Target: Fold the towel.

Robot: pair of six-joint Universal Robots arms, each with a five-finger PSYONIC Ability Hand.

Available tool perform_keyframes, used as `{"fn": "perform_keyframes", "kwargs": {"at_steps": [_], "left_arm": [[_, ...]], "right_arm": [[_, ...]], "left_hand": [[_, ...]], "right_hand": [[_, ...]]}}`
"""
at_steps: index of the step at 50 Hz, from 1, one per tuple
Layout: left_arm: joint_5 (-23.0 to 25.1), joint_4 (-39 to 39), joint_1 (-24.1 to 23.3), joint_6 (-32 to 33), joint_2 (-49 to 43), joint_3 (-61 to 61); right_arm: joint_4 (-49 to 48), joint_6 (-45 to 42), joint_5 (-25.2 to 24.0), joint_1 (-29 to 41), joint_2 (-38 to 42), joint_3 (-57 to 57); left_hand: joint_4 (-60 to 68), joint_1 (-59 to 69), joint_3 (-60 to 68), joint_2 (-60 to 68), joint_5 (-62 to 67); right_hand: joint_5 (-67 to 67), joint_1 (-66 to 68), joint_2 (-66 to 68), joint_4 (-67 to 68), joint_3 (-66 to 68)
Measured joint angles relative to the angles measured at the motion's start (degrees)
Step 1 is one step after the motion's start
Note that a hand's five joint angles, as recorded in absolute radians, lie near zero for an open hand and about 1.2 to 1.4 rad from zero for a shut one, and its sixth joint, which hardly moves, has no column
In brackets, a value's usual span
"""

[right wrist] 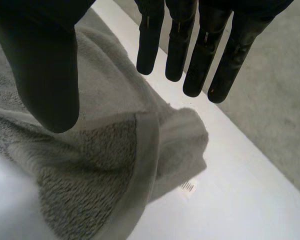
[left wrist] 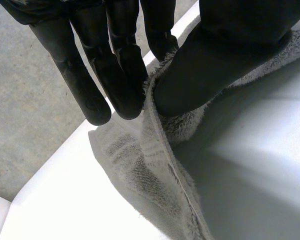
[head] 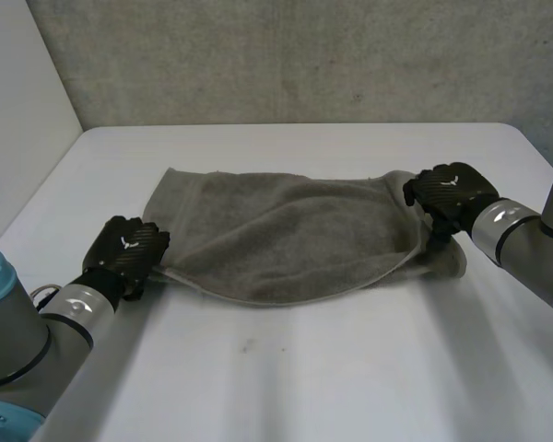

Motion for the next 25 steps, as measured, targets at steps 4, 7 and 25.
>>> {"fn": "perform_keyframes", "kwargs": {"at_steps": [4,7,25], "left_arm": [[0.0,0.0,0.02,0.0,0.02,-0.01],[0.0,0.0,0.05,0.0,0.01,-0.04],[0.01,0.0,0.5,0.0,-0.01,0.15]], "right_arm": [[0.06,-5.28,-0.7,0.43,1.32,-1.47],[0.1,-8.94,-0.54,0.77,2.7,-2.45],[-0.25,-23.81,4.08,2.53,12.78,-6.9]], "left_hand": [[0.0,0.0,0.0,0.0,0.01],[0.0,0.0,0.0,0.0,0.0],[0.0,0.0,0.0,0.0,0.0]], "right_hand": [[0.02,0.0,0.0,0.0,0.0],[0.1,0.0,0.0,0.0,0.0],[11.8,11.78,13.48,12.86,12.71]]}}
